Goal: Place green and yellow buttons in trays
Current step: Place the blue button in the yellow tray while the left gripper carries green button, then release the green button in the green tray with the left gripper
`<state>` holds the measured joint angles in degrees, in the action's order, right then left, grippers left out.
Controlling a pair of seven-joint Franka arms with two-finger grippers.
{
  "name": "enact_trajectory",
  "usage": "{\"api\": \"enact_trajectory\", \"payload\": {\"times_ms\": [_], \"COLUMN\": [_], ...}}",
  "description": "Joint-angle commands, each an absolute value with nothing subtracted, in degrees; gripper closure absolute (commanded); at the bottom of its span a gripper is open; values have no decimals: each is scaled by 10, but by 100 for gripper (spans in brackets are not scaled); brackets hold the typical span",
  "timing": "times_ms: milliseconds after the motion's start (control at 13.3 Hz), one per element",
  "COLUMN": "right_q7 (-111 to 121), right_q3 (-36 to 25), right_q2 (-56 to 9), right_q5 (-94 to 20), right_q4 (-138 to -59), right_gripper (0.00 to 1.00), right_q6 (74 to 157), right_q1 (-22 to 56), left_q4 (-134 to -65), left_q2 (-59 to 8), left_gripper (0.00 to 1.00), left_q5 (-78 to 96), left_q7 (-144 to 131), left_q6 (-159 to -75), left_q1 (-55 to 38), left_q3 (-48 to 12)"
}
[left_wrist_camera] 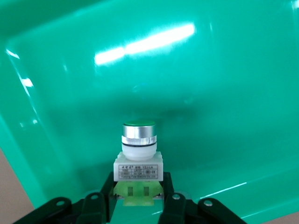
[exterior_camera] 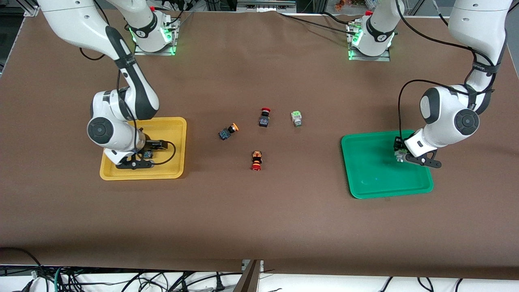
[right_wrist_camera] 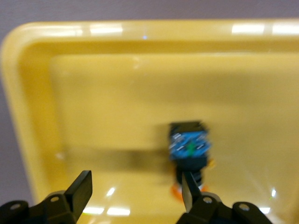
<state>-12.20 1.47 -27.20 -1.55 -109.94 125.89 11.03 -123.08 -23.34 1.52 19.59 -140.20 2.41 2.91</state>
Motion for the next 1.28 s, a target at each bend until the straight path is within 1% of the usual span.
{"api": "enact_trajectory", "payload": {"times_ms": [0, 75, 150, 301, 451, 752, 903, 978, 1053, 1204], "right_q7": [-248, -297, -348, -436, -490, -555, -555, -555, -555, -551], "right_q3": [68, 94, 118, 151, 151, 151, 150, 150, 149, 149], "right_q2": [-265, -265, -265, -271, -286, -333, -343, -345, -347, -349], "right_q5": [-26, -38, -52, -77, -98, -101, -100, -99, -98, -98], "right_q4": [-1067, -1067, -1067, -1067, -1067, -1075, -1075, -1075, -1075, -1075], "right_gripper": [14, 14, 14, 14, 14, 14, 14, 16, 24, 48], "right_q6": [1195, 1195, 1197, 1211, 1246, 1334, 1349, 1354, 1358, 1359], "right_q1": [112, 112, 112, 122, 158, 204, 209, 209, 209, 208], "left_q4": [-1239, -1236, -1231, -1219, -1206, -1204, -1206, -1208, -1208, -1208], "left_q2": [-230, -232, -231, -229, -225, -211, -210, -211, -214, -220], "left_gripper": [63, 27, 1, 0, 0, 0, 0, 0, 0, 0], "left_q5": [33, 34, 34, 40, 48, 50, 50, 48, 48, 44], "left_q7": [214, 204, 199, 192, 180, 31, -50, -74, -101, -173], "left_q6": [-1403, -1403, -1402, -1398, -1397, -1381, -1379, -1379, -1379, -1382], "left_q1": [28, 28, 27, 24, 15, 14, 14, 13, 5, -14], "left_q3": [26, 26, 26, 24, 5, -81, -132, -152, -169, -195]}}
